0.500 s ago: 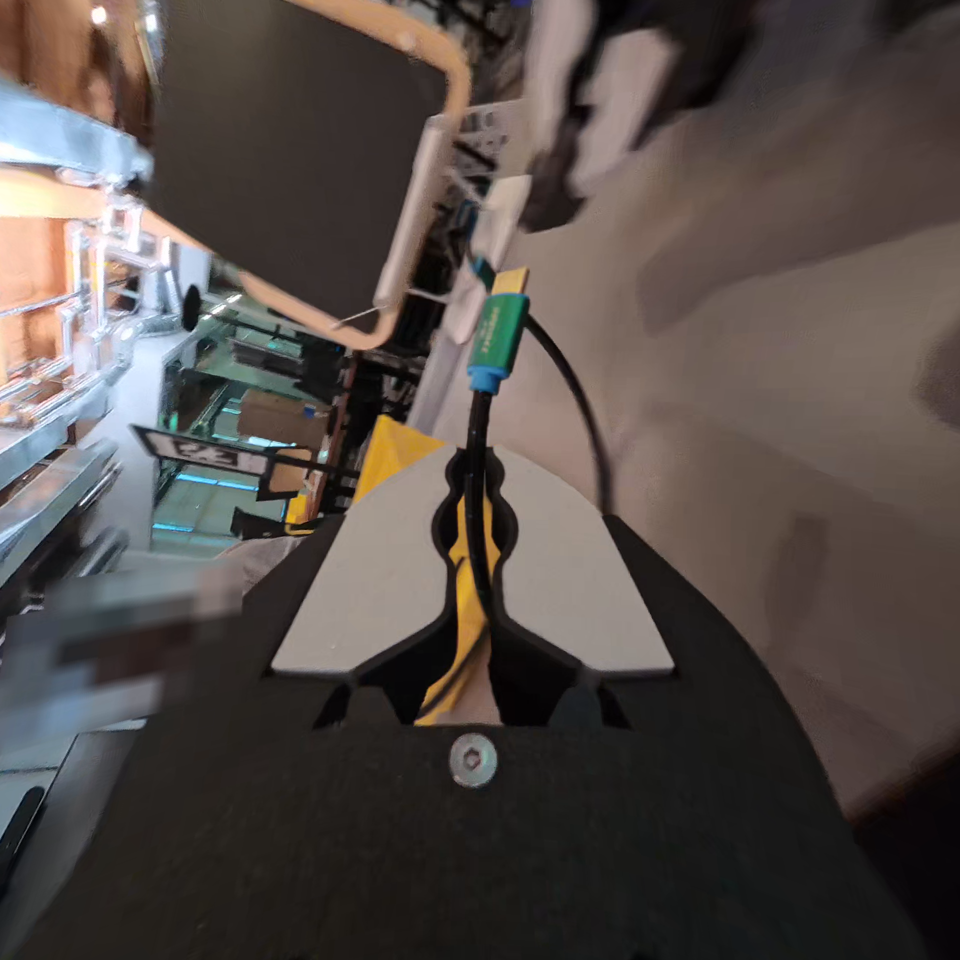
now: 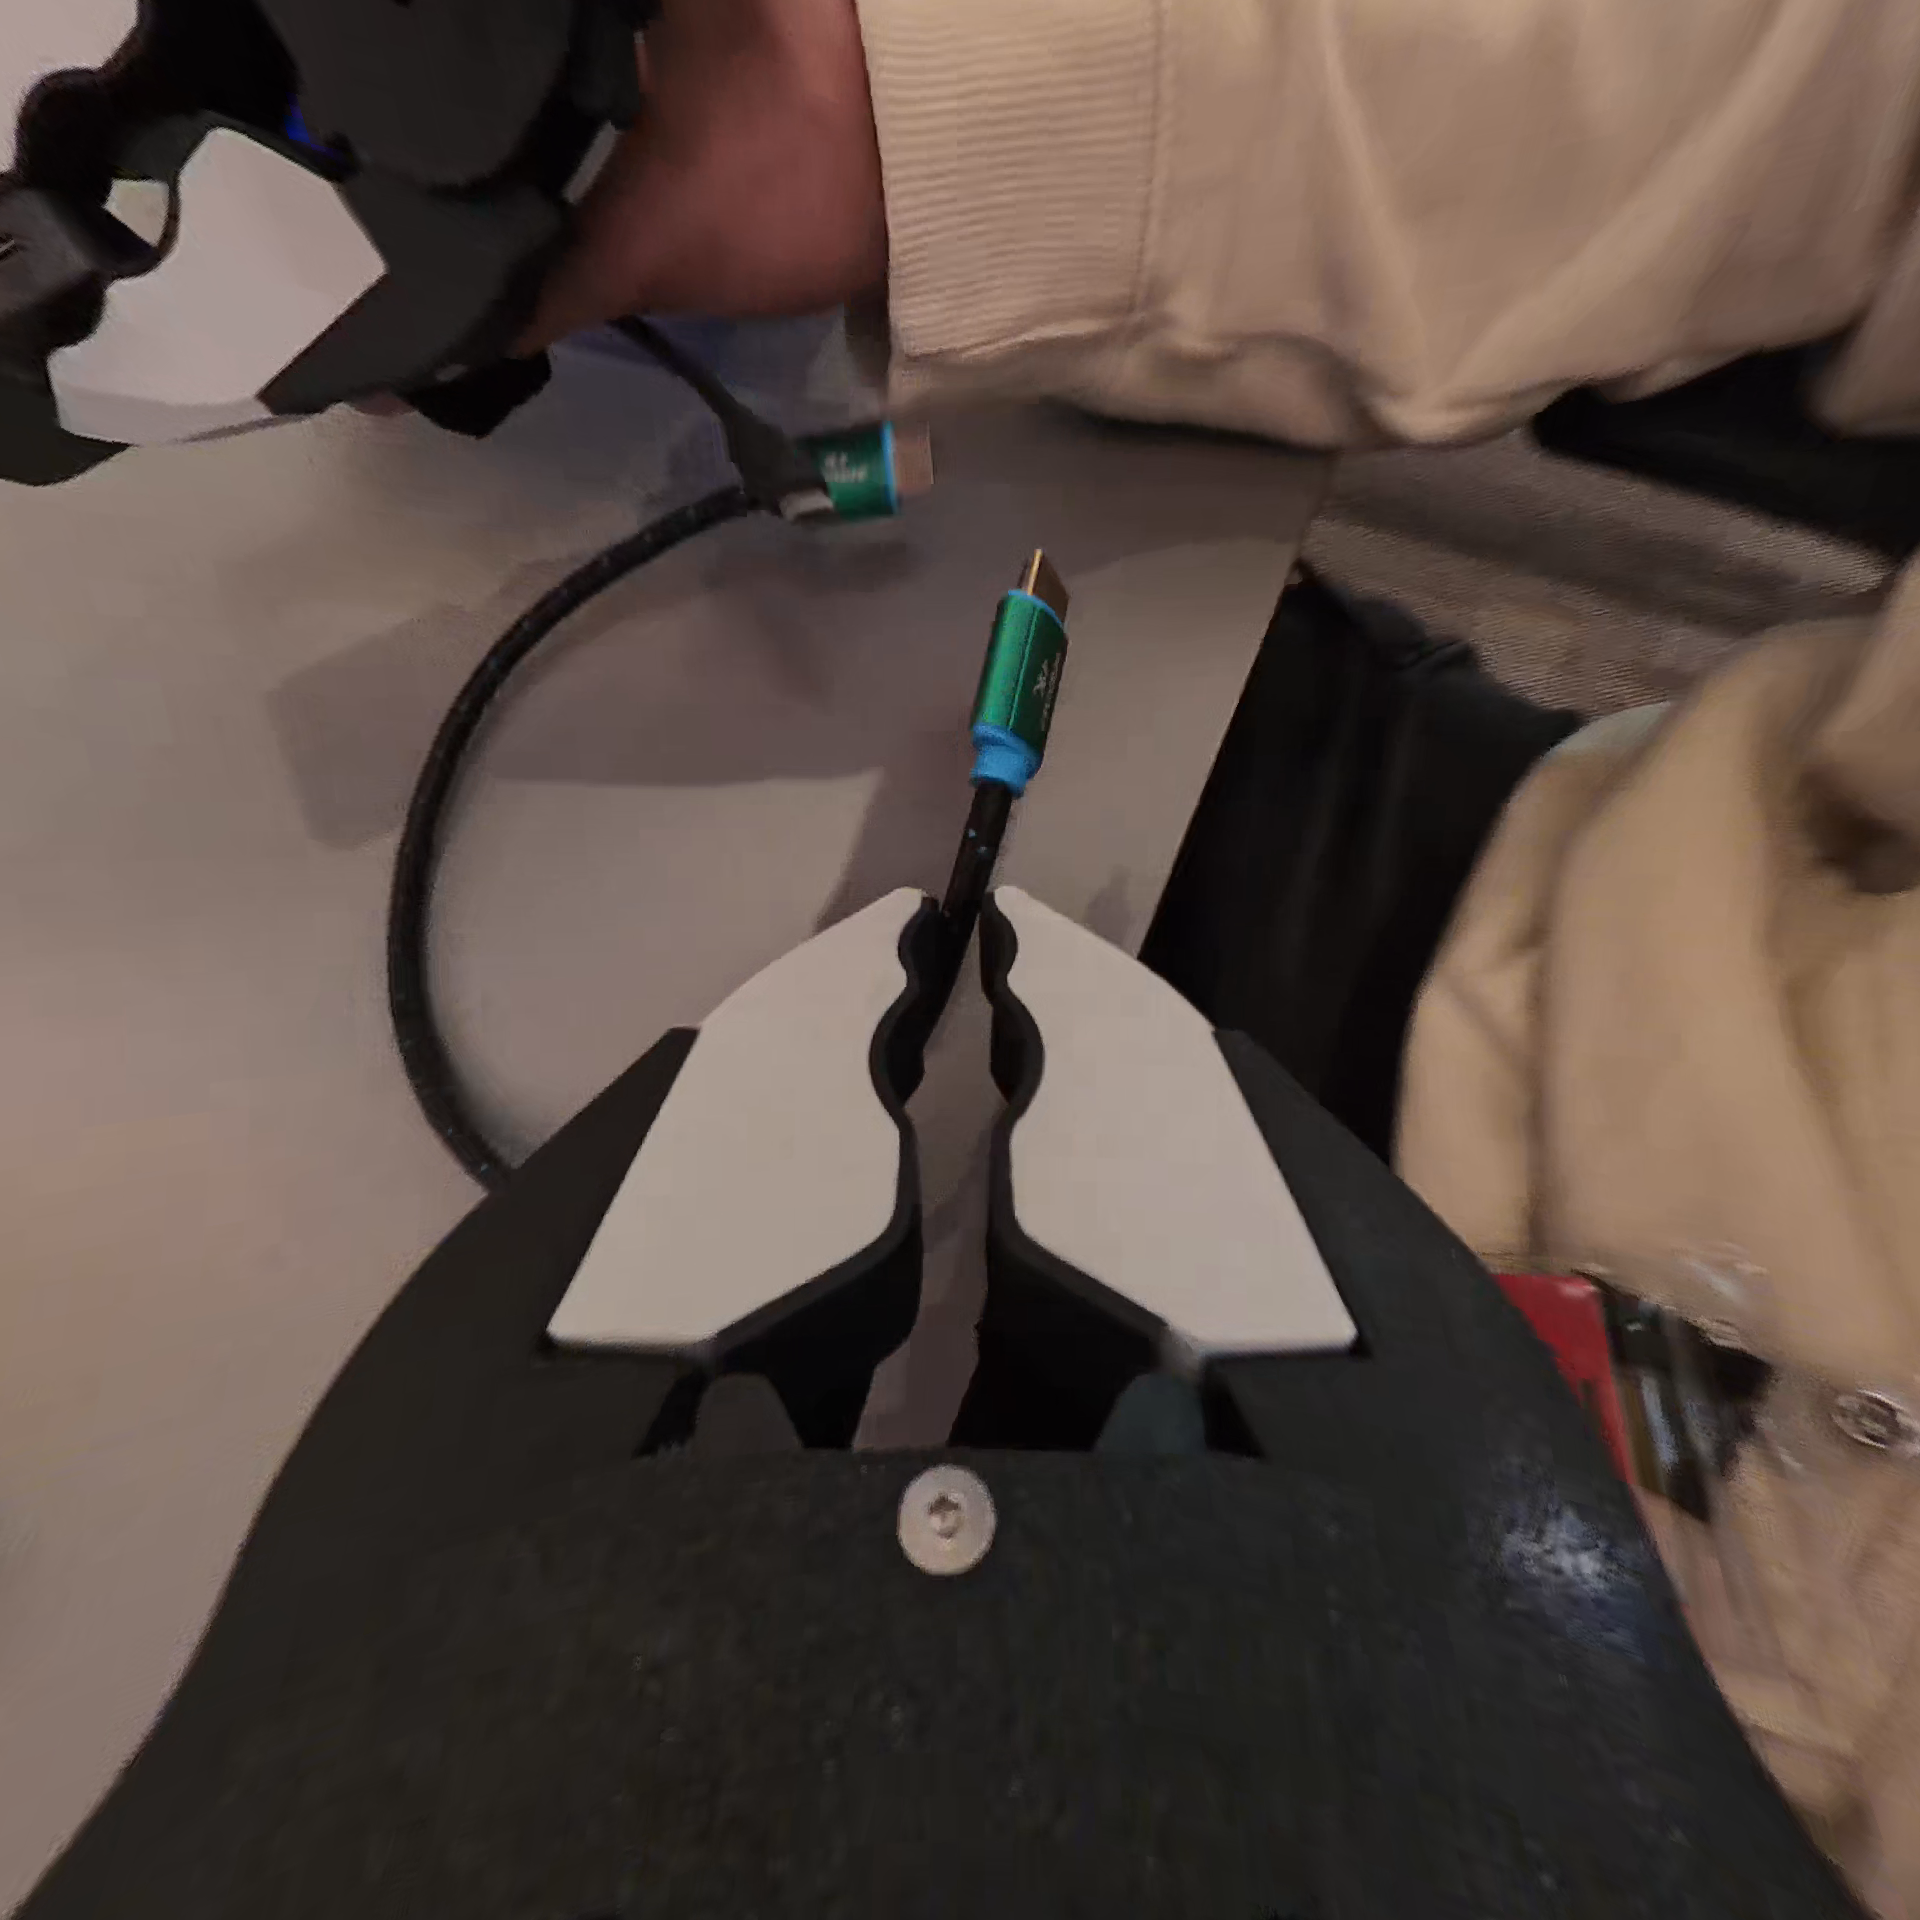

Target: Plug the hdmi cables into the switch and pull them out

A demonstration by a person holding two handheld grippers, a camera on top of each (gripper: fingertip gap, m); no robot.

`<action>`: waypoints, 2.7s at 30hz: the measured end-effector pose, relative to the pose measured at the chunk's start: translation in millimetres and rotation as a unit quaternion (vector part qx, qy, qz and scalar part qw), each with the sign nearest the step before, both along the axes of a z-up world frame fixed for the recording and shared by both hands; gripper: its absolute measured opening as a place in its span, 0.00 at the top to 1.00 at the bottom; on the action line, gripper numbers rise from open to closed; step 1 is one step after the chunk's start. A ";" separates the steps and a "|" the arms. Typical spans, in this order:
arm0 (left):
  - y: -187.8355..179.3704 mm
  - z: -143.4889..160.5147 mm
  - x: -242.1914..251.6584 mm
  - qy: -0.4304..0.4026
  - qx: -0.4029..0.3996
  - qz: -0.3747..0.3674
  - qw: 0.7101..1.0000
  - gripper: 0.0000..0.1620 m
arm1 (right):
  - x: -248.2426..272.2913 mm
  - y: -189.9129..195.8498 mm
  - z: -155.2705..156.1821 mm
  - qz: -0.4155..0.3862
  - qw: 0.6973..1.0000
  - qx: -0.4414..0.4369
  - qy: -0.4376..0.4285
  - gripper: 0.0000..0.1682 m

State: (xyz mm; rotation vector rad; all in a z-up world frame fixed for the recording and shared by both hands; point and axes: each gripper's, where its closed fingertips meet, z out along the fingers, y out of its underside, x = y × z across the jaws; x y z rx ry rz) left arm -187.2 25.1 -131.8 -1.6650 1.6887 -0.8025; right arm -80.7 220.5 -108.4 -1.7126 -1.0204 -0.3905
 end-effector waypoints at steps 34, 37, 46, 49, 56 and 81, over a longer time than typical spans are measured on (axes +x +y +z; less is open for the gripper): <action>131.5 110.2 -8.7 -0.154 -0.317 0.157 0.923 0.97 | -34.9 -21.8 69.3 -0.060 0.968 0.183 -0.163 0.92; 133.2 110.7 -7.0 -0.159 -0.318 0.161 0.921 0.97 | -32.2 -21.4 69.3 -0.062 0.967 0.185 -0.163 0.92; 135.9 110.2 -6.3 -0.170 -0.326 0.168 0.915 0.97 | -30.7 -20.0 66.7 -0.062 0.966 0.186 -0.168 0.92; 138.5 111.0 -5.8 -0.176 -0.331 0.170 0.911 0.97 | -30.5 -19.7 65.5 -0.061 0.966 0.186 -0.167 0.92; 142.2 111.7 -4.8 -0.184 -0.332 0.178 0.908 0.97 | -29.6 -19.0 66.3 -0.067 0.964 0.190 -0.171 0.92; 139.1 126.2 8.5 -0.227 -0.384 0.160 0.881 0.97 | -20.1 -24.2 84.4 -0.083 0.948 0.257 -0.167 0.92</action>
